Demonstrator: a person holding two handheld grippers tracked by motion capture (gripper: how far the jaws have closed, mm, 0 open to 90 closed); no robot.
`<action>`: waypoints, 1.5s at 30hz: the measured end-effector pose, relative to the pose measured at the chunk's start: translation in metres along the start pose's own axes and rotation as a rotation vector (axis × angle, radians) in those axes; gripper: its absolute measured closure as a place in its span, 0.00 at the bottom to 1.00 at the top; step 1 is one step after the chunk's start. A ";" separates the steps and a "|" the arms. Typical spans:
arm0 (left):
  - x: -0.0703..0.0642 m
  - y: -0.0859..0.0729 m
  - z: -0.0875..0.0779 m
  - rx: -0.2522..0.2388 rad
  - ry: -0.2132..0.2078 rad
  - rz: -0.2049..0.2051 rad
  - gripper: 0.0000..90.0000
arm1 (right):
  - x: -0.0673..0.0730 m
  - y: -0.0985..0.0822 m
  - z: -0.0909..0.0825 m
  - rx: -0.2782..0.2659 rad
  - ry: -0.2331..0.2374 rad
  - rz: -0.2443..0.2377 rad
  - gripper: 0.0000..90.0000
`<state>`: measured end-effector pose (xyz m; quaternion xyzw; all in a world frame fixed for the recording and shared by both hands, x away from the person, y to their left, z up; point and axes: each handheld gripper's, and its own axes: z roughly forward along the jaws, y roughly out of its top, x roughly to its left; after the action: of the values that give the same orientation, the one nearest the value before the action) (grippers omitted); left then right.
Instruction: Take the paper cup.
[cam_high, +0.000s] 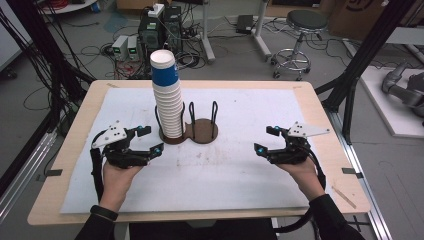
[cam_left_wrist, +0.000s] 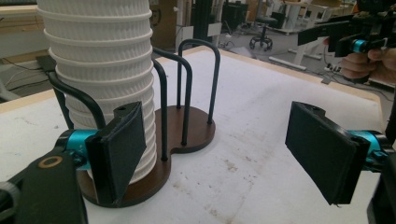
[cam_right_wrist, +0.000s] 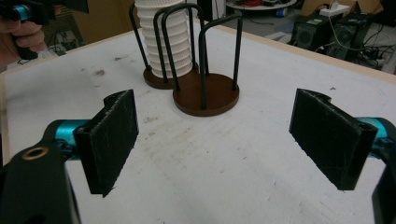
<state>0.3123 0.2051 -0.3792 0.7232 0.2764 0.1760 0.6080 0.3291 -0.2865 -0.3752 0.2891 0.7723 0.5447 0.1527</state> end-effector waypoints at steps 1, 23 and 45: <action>0.000 0.000 0.000 0.000 0.000 0.000 0.22 | 0.000 0.000 0.001 -0.001 0.000 -0.003 0.18; 0.009 0.028 -0.002 -0.055 0.070 0.016 0.18 | 0.002 0.000 -0.011 0.000 -0.033 -0.002 0.18; 0.042 0.063 0.038 -0.023 0.174 0.014 0.08 | 0.005 0.002 -0.006 0.009 -0.013 -0.015 0.18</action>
<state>0.3796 0.1943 -0.3287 0.7001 0.3212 0.2457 0.5884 0.3223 -0.2874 -0.3706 0.2876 0.7757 0.5383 0.1606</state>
